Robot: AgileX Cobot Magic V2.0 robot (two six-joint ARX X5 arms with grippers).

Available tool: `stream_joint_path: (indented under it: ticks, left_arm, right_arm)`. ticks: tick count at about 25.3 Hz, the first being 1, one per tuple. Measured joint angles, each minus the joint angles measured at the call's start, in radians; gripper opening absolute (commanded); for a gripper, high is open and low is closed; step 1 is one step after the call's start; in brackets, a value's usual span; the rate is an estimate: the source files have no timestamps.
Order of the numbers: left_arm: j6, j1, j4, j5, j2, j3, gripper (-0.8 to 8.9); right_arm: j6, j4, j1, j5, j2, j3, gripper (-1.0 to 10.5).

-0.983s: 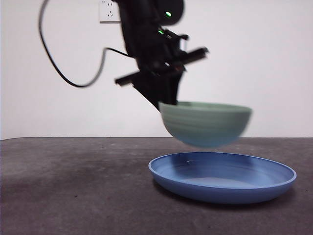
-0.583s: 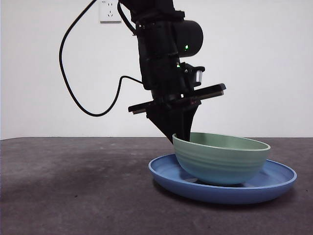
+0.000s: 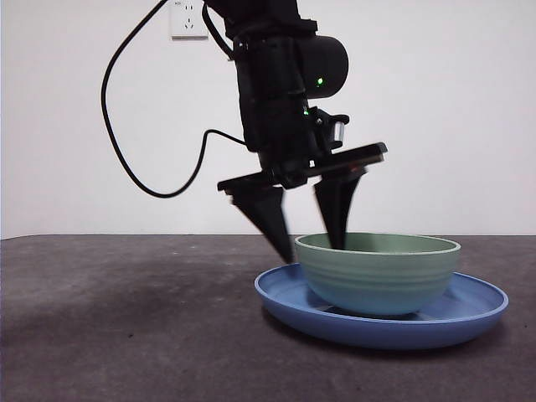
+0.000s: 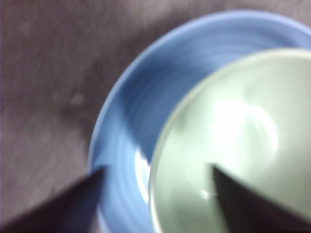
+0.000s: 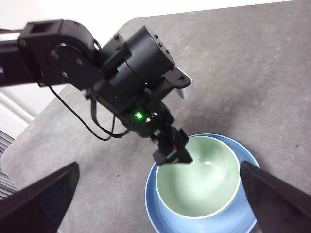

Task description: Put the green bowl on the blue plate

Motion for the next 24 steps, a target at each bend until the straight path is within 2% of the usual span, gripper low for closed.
stream_joint_path:
  ticks: [2,6,14,18,24]
  left_arm:
    - [0.008,0.005,-0.089,0.0,0.0,0.069,4.74]
    - [0.038,0.017,-0.219,-0.001,-0.04,0.194,6.37]
    - [0.132,0.014,-0.413,0.0,-0.455,0.208,6.34]
    - [0.15,0.013,-0.346,0.0,-0.667,0.101,6.33]
    - [0.154,0.012,-0.158,0.0,-0.982,-0.249,6.26]
  right_arm:
    - [0.0,0.0,0.0,0.0,0.0,0.0,6.1]
    - [0.0,0.0,0.0,0.0,0.0,0.0,6.1]
    - [0.0,0.0,0.0,0.0,0.0,0.0,6.1]
    - [-0.001,0.0,0.0,0.0,0.0,0.0,6.1]
    - [-0.001,0.0,0.0,0.0,0.0,0.0,6.1]
